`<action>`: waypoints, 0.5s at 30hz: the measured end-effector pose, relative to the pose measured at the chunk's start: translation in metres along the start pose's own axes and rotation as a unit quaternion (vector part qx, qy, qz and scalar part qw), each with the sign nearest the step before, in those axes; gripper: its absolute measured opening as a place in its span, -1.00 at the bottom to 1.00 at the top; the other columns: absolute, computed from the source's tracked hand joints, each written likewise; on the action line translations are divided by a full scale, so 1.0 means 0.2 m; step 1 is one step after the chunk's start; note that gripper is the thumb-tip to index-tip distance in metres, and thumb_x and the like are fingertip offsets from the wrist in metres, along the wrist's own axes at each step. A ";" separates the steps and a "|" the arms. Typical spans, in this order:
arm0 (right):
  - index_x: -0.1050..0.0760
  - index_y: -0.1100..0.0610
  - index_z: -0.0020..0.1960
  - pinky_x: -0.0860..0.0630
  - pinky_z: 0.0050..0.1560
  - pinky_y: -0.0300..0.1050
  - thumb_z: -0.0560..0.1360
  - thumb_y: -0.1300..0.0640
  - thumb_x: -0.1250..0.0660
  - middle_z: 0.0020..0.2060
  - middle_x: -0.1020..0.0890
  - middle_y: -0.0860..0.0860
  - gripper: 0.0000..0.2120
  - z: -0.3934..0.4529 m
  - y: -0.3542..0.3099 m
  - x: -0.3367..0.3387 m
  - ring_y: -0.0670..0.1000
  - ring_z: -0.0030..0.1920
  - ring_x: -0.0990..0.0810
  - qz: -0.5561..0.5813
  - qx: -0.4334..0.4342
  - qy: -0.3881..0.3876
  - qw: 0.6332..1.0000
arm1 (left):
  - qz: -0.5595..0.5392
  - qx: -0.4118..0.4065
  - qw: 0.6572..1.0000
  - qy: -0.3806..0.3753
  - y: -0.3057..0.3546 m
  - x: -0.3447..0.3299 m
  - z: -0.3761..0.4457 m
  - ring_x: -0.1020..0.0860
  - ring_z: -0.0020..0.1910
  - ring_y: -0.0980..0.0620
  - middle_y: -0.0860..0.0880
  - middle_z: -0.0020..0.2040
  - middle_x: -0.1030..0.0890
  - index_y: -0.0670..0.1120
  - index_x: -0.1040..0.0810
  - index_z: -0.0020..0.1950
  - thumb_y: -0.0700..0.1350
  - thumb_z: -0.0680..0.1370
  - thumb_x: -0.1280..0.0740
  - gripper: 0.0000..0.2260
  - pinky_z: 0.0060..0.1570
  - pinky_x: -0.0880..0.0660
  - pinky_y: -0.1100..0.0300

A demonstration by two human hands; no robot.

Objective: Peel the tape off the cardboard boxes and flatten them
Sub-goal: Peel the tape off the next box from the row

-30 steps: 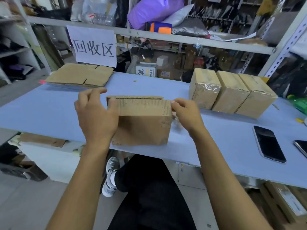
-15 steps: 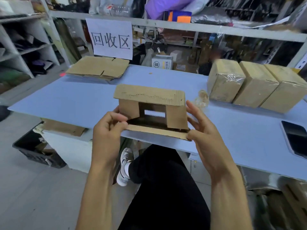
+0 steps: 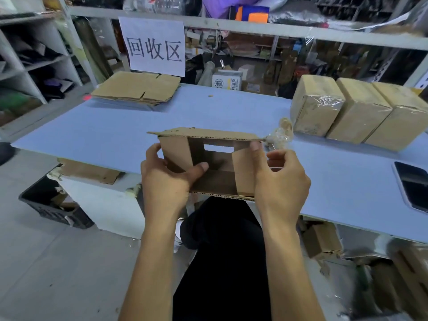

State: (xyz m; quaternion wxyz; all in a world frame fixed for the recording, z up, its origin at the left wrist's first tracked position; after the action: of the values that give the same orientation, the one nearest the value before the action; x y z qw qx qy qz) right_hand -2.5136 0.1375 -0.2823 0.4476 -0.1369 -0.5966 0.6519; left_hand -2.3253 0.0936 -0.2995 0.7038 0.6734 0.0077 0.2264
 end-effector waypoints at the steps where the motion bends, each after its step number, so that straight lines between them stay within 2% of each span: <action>1: -0.52 0.01 -0.05 -0.42 -0.09 -0.07 0.43 -0.44 -0.29 -0.20 -0.60 -0.17 -0.50 0.00 0.00 0.00 -0.02 -0.10 -0.59 -0.008 -0.001 0.004 1.000 | 0.013 -0.006 1.000 0.000 0.01 0.00 -0.01 -0.58 0.02 0.06 -0.01 0.14 -0.53 0.10 -0.39 0.31 0.25 0.13 -0.56 -0.20 0.07 -0.55 0.00; 4: -0.51 0.02 -0.07 -0.38 -0.10 -0.10 0.44 -0.43 -0.27 -0.17 -0.60 -0.14 -0.50 0.00 -0.01 0.00 -0.02 -0.08 -0.59 -0.011 0.007 0.001 1.000 | 0.052 -0.027 0.998 0.009 0.01 0.00 -0.01 -0.56 -0.07 0.05 -0.01 0.10 -0.51 0.11 -0.40 0.14 0.10 0.31 -0.59 -0.48 0.02 -0.53 0.02; 6: -0.50 0.02 0.00 -0.39 -0.06 -0.10 0.44 -0.35 -0.37 -0.07 -0.57 -0.13 -0.55 0.01 -0.01 -0.02 0.00 -0.01 -0.57 0.005 0.030 -0.027 0.999 | 0.069 -0.036 0.997 0.002 0.02 0.00 -0.01 -0.53 -0.12 0.06 0.00 0.10 -0.49 0.09 -0.43 0.18 0.06 0.39 -0.55 -0.55 0.02 -0.52 0.03; 10: -0.42 0.07 0.30 -0.52 0.10 0.05 0.30 -0.17 -0.61 0.19 -0.47 -0.02 -0.29 0.01 0.01 -0.05 0.07 0.21 -0.48 -0.058 0.069 -0.072 0.993 | 0.049 -0.053 0.996 -0.049 0.04 0.03 0.01 -0.59 0.01 0.07 0.03 0.15 -0.55 0.15 -0.43 0.36 0.08 0.44 -0.47 -0.49 0.07 -0.56 0.01; 12: -0.41 0.09 0.30 -0.53 0.08 0.10 0.33 -0.05 -0.60 0.20 -0.47 0.01 -0.34 0.01 0.02 -0.04 0.12 0.21 -0.49 -0.075 0.071 -0.066 0.992 | 0.021 -0.052 0.996 -0.064 0.04 0.05 0.01 -0.58 0.02 0.15 0.07 0.15 -0.56 0.18 -0.37 0.43 -0.02 0.50 -0.43 -0.48 0.05 -0.56 0.05; 15: -0.45 0.05 0.27 -0.50 0.08 0.01 0.37 0.07 -0.49 0.15 -0.50 -0.04 -0.50 0.02 0.01 -0.03 0.08 0.15 -0.50 -0.051 0.071 -0.070 0.994 | -0.011 -0.044 0.997 -0.069 0.04 0.06 0.01 -0.55 0.07 0.14 0.08 0.15 -0.53 0.20 -0.27 0.51 -0.13 0.57 -0.36 -0.43 0.03 -0.52 0.11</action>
State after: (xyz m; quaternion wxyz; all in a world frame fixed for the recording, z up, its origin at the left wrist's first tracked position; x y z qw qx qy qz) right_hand -2.5138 0.1304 -0.2862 0.4462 -0.0280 -0.5848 0.6769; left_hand -2.3161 0.0956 -0.2879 0.7339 0.6558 -0.0432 0.1715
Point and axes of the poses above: each hand's wrist, its own z-axis towards the middle knuckle, its own x-axis out of the back of the hand, y = z × x, the point moved 3 cm from there along z, towards the middle knuckle
